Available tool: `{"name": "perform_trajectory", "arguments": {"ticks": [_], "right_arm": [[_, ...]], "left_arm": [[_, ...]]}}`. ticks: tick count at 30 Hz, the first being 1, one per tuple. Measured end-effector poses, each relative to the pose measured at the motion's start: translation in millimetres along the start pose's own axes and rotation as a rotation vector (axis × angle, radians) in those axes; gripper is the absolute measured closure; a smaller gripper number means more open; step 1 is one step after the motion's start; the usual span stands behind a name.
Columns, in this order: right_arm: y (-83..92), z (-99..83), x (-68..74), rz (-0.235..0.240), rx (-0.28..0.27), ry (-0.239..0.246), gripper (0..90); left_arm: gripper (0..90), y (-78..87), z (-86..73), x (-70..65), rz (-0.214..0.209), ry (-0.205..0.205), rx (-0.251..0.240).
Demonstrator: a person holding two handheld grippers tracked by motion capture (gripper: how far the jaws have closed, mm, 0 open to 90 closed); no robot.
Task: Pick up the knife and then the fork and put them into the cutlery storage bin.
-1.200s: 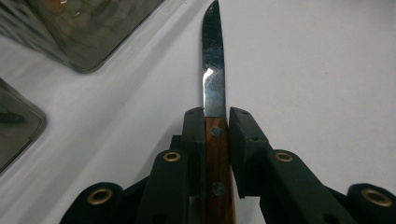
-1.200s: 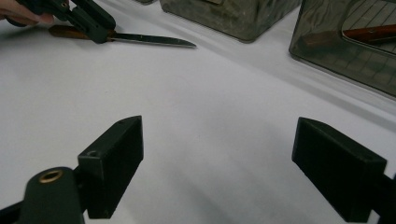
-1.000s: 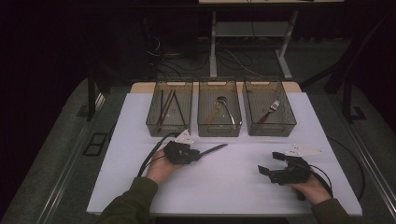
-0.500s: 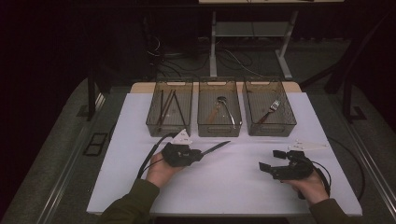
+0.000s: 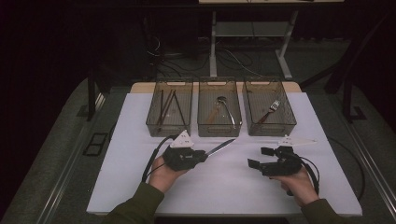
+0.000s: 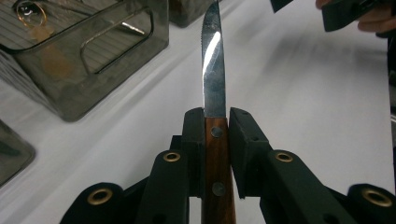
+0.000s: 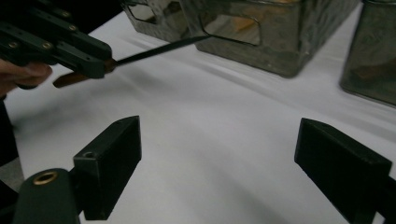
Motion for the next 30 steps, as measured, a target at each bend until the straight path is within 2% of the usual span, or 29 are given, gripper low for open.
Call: {"name": "perform_trajectory", "arguments": {"ticks": [5, 12, 14, 18, 23, 30], "right_arm": [[-9.9, 9.6, 15.9, 0.053, -0.021, -0.016, 23.5], [-24.7, 16.6, 38.4, 0.141, -0.015, -0.035, 34.6], [-28.7, 18.3, 42.3, 0.162, -0.016, -0.044, 36.4], [-35.2, 20.1, 48.1, 0.192, -0.009, -0.077, 42.2], [-39.6, 26.7, 52.9, 0.230, -0.037, -0.120, 48.5], [-45.3, 30.9, 60.1, 0.266, -0.043, -0.146, 66.6]], "left_arm": [[76.8, -6.1, 4.0, -8.6, 0.002, 0.004, -0.029], [76.8, -10.0, 8.3, -16.5, 0.000, -0.015, -0.048], [76.8, -9.0, 8.7, -16.2, 0.002, -0.023, -0.047], [76.8, -7.5, 11.3, -16.8, 0.015, -0.024, -0.075], [76.7, -10.3, 11.7, -18.9, 0.017, -0.034, -0.071], [76.8, -12.5, 12.9, -20.2, 0.025, -0.043, -0.078]]}}
Point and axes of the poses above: each handheld gripper's, and its own axes: y roughly backward along the jaws, z roughly out of its top, x roughly to its left, the point moved 7 cm from there along -y, roughly forward along the jaws, and after that the axes turned 15 degrees about -z, right-handed, at the moved point
